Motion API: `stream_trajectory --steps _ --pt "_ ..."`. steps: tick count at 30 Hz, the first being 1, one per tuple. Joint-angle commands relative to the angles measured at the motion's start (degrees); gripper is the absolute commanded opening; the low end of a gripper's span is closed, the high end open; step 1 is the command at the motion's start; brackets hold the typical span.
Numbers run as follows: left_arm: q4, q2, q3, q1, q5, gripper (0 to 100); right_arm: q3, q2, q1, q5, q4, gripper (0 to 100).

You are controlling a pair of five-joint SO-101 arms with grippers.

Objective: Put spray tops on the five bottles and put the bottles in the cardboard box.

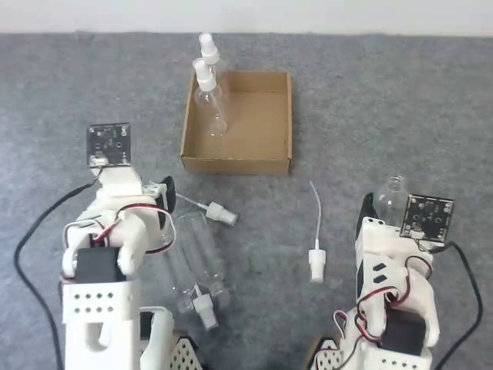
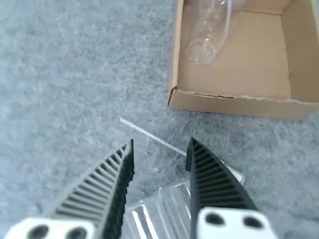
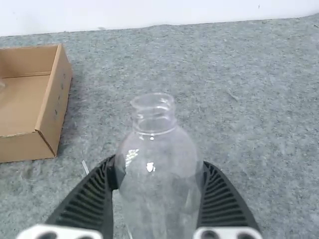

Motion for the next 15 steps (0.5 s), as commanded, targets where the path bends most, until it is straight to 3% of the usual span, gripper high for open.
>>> stream_trajectory --steps 1,10,15 --pt "3.52 0.88 -6.99 -0.09 -6.95 16 -0.18 -0.57 0.57 -0.26 -1.36 5.9" --pt "11.52 1.05 -11.3 0.0 -22.95 16 -0.18 -0.57 0.57 -0.26 -1.36 6.0" --pt "16.88 1.05 -11.03 5.63 -29.89 16 -0.18 -0.57 0.57 -0.26 -1.36 6.0"
